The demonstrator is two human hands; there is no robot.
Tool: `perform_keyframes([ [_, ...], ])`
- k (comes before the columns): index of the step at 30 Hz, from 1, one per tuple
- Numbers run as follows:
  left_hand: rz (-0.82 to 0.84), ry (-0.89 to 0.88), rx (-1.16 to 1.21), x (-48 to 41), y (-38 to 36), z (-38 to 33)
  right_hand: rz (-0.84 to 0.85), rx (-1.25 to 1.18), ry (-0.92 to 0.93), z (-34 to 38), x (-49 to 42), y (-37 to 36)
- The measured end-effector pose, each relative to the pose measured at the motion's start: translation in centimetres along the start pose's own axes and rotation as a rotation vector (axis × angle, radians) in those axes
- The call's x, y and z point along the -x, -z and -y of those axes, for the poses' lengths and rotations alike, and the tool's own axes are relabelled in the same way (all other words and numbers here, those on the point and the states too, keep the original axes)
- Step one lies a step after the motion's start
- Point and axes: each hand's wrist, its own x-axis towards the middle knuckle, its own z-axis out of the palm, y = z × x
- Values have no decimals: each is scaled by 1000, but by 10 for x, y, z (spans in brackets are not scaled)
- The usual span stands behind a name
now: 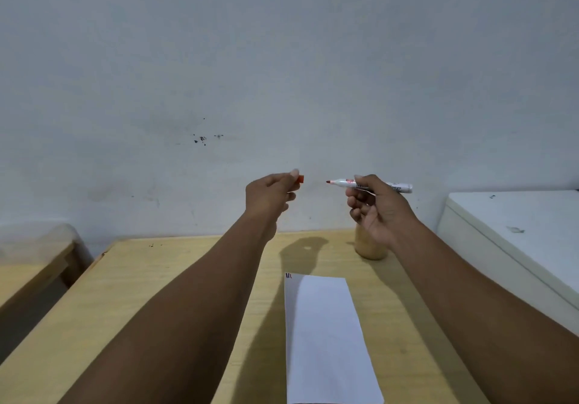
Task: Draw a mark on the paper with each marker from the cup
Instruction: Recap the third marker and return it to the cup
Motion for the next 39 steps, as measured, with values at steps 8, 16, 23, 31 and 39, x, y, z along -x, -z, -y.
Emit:
perform_keyframes([
  [8,55,107,80,0,-27,6,4,-4,-23,-6,-2,6],
  [16,79,126,75,-3,-36,19,-9,-33,-18,-12,-5,10],
  [23,120,58,53,-5,-47,25,20,-84,-22,-20,-9,10],
  [31,78,-21,-28,-10,-40,31,24,88,-118,-16,-14,13],
  [39,49,-217,-196,-31,-49,21,-267,481,13,23,-25,57],
])
